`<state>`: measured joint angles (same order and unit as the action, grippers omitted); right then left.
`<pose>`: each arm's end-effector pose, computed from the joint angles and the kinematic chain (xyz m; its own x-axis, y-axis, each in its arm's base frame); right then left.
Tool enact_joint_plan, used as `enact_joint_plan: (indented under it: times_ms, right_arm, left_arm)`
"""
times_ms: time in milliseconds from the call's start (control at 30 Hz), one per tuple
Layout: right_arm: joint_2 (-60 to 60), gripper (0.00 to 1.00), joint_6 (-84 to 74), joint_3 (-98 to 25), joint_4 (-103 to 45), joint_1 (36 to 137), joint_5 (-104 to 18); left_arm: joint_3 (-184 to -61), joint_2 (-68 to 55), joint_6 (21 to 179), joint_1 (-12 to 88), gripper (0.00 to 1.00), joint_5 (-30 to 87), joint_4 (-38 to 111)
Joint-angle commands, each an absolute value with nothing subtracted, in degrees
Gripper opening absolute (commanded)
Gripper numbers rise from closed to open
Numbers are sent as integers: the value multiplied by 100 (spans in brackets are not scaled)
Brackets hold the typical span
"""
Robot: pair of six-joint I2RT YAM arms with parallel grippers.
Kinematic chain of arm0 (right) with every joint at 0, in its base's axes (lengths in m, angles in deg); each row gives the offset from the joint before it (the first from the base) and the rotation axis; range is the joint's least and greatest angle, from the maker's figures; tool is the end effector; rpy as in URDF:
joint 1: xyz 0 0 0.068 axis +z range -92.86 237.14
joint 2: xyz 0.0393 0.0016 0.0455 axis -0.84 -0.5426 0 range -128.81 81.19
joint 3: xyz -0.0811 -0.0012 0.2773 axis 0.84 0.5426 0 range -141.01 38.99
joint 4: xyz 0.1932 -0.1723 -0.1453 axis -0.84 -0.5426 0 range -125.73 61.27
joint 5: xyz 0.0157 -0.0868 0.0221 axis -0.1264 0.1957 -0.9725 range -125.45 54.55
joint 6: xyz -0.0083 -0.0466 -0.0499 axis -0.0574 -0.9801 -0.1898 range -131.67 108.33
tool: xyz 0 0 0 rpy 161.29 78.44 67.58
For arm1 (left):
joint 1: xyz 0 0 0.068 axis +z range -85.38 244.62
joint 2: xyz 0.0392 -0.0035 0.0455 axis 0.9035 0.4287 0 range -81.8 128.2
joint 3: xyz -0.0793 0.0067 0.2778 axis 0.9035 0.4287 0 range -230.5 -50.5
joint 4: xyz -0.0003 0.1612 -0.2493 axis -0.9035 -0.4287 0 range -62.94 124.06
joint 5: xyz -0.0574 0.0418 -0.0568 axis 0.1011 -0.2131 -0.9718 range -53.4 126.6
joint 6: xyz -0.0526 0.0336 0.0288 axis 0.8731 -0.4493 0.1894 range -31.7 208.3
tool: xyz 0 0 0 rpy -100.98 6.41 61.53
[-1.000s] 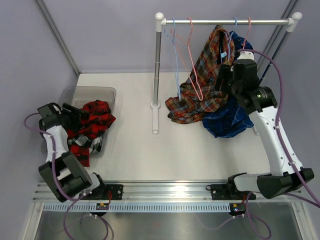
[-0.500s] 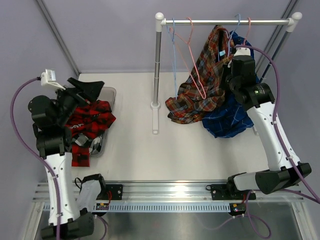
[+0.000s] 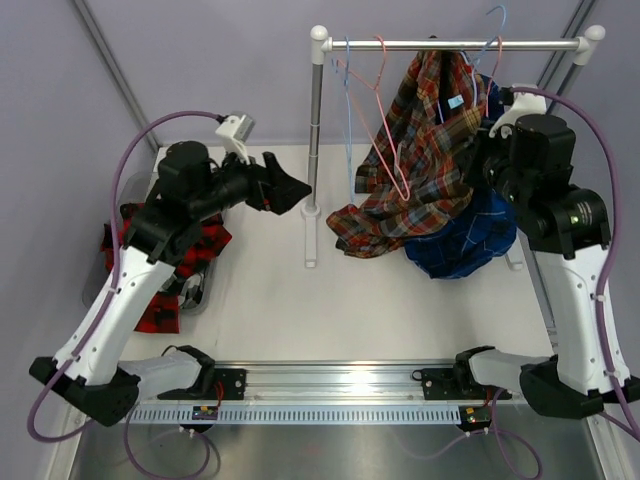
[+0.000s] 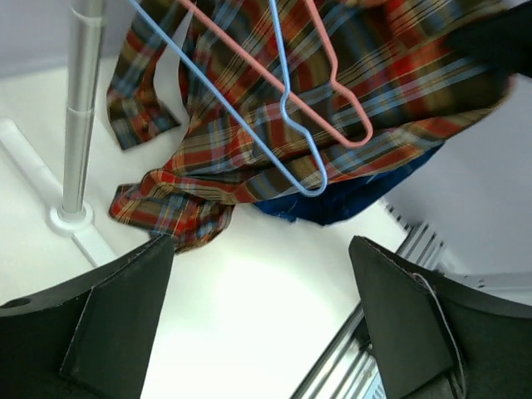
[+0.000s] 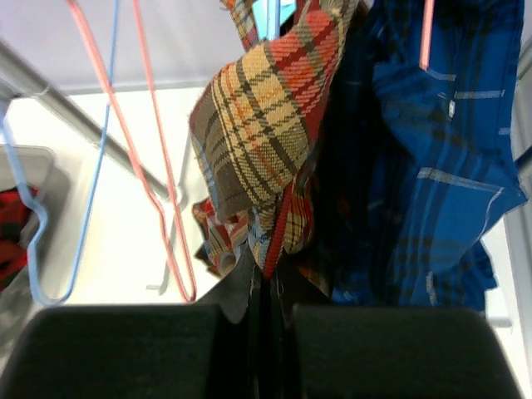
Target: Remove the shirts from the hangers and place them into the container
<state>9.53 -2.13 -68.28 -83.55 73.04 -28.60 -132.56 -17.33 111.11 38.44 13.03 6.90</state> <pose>0.2408 0.0617 0.5506 -0.3392 0.0744 -0.9378 -0.1090 0.9871 0.1177 0.2355 -0.1405 0.4885 -0.4314 -0.1840 -0.8832 0.6411 0.6262 -0.4436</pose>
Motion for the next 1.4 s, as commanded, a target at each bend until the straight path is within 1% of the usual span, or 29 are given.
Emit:
enact_joint_plan:
  times_ms: [0, 67, 100, 200, 367, 500, 533, 633, 767, 1067, 1367]
  right_arm:
    - [1586, 0, 168, -6380, -8339, 7287, -3342]
    - [1886, 0, 248, -5956, -8418, 7331, -3448]
    - [2192, 0, 301, -5580, -8479, 7357, -3440]
    - [2676, 0, 301, -5129, -8734, 7401, -3501]
    - [3319, 0, 275, -4934, -9314, 7419, -4001]
    - [3539, 0, 187, -4926, -9683, 7419, -4721]
    - [3601, 0, 169, -4926, -9710, 7419, -4784]
    - [3680, 0, 169, -4969, -9860, 7419, -5205]
    - [3785, 0, 152, -4917, -9948, 7419, -5347]
    - [3926, 0, 108, -4355, -9834, 7428, -5461]
    - [3988, 0, 187, -4477, -9781, 7419, -6032]
  left_arm:
    - [-14171, -1519, 10615, 3082, 91, 2191, 383]
    - [-14776, -1132, 10413, 2693, 91, 2585, 216]
    - [-14988, -992, 10351, 2335, 91, 2701, 172]
    - [-15699, -403, 10149, 1814, 91, 3001, 101]
    - [-16484, 615, 10104, 1374, 91, 3010, 206]
    - [-17098, 1364, 10087, 1032, 90, 2851, 286]
    - [-17396, 1496, 10000, 934, 90, 2851, 294]
    - [-17740, 1900, 9632, 574, 91, 2974, 452]
    - [-17681, 1989, 9235, 240, 91, 3238, 751]
    - [-17434, 1770, 9287, 169, 91, 3344, 1006]
    - [-17882, 2191, 9287, 169, 93, 3352, 918]
